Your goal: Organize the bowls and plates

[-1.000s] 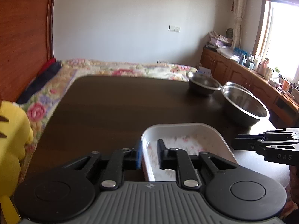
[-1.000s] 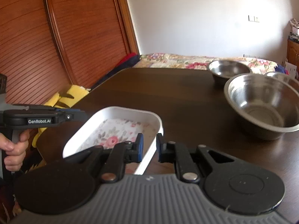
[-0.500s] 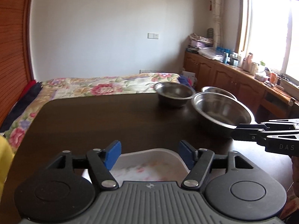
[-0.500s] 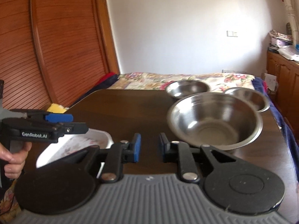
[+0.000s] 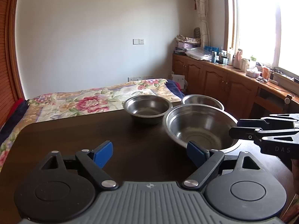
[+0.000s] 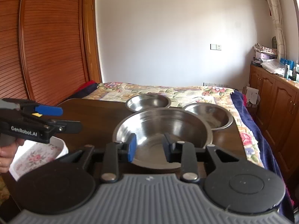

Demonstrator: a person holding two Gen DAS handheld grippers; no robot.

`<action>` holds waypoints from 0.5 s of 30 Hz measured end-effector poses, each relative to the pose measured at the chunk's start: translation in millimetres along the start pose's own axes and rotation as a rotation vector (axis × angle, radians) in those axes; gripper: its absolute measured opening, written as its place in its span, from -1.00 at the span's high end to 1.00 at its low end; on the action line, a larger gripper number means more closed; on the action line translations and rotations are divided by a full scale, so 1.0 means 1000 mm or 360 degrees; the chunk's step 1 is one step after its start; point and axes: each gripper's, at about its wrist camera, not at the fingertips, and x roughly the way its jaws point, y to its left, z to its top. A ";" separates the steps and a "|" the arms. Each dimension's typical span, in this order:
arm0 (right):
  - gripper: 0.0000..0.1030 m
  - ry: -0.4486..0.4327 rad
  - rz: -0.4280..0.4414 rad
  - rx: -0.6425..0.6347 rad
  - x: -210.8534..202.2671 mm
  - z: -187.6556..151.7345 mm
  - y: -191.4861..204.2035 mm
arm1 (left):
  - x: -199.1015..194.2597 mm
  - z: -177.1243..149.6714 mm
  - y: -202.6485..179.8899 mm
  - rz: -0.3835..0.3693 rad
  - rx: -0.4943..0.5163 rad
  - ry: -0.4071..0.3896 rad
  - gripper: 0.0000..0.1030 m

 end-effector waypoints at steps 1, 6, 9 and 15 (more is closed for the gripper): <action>0.25 -0.0006 -0.0001 -0.0001 0.000 0.000 -0.003 | 0.002 0.001 -0.003 0.0001 0.0005 -0.0003 -1.00; 0.00 -0.0044 0.0000 0.0005 0.005 0.004 -0.018 | 0.016 0.009 -0.015 0.0012 0.0041 0.0002 -1.00; -0.25 -0.0051 -0.0015 0.0024 0.009 0.006 -0.026 | 0.024 0.012 -0.018 0.0015 0.0049 0.0014 -1.00; -0.89 -0.0081 -0.0019 0.0039 0.016 0.009 -0.041 | 0.039 0.018 -0.022 0.0028 0.0051 0.0033 -1.00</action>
